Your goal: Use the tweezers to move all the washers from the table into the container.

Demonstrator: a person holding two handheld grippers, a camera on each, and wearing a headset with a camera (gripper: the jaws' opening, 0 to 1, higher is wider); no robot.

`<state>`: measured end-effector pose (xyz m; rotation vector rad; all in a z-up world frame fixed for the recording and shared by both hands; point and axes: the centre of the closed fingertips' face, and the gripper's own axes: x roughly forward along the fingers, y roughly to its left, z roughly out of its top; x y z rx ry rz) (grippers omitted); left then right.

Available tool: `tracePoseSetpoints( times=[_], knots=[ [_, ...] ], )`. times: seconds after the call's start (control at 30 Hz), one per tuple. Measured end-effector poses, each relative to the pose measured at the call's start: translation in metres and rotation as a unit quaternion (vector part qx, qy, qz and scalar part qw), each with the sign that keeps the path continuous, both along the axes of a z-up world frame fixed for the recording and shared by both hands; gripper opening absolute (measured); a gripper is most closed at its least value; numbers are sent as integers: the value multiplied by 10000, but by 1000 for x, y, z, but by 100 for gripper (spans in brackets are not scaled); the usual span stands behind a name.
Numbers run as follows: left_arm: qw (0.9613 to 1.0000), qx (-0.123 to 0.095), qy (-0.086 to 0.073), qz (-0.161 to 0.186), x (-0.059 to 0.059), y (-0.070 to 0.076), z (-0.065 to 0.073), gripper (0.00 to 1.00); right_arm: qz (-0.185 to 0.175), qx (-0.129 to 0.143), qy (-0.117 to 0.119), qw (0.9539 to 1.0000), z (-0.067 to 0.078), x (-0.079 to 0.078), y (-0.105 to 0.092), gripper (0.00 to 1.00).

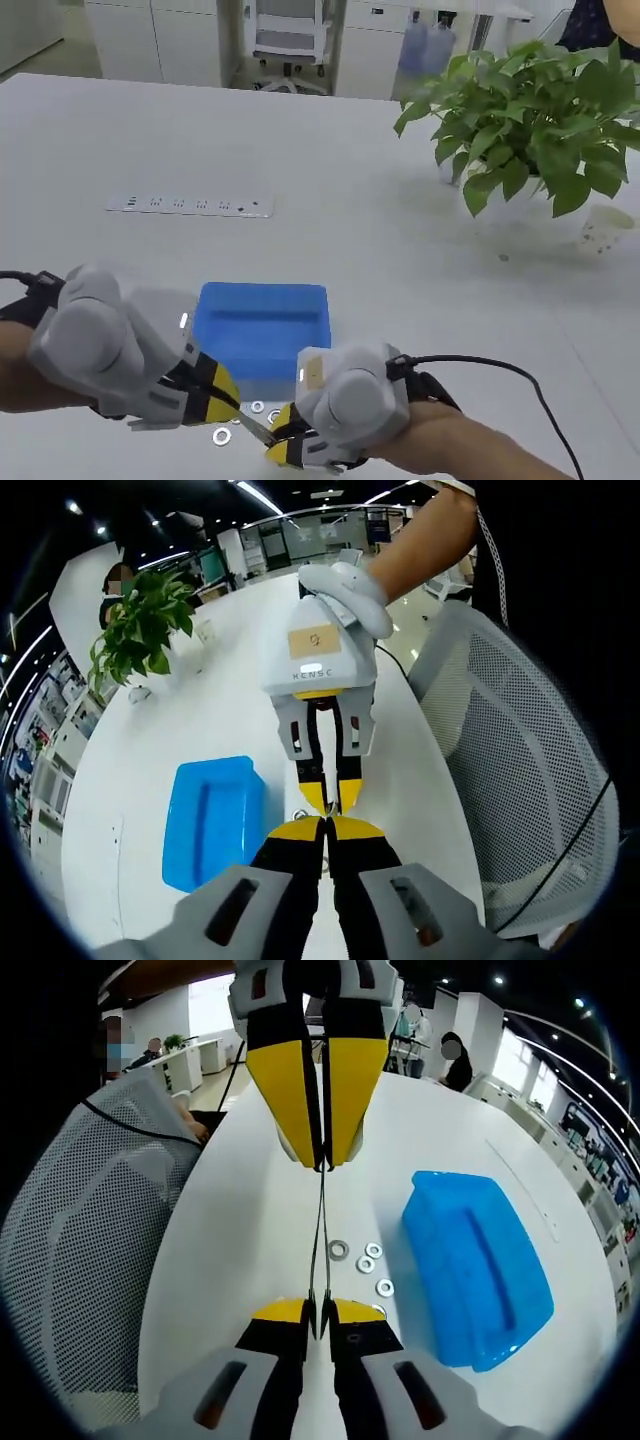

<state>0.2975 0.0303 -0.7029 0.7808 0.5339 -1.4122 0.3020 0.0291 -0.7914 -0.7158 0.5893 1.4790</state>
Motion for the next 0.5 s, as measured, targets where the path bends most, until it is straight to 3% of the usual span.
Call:
tracePoseSetpoints(
  times=[0.4, 0.5],
  knots=[
    [9998, -94, 25, -148, -6, -11, 2, 5, -37, 206, 42, 9998, -2, -7, 9, 9],
    [9997, -218, 64, -128, -6, -15, 3, 5, -65, 256, 47, 9996, -1, -6, 7, 9]
  ],
)
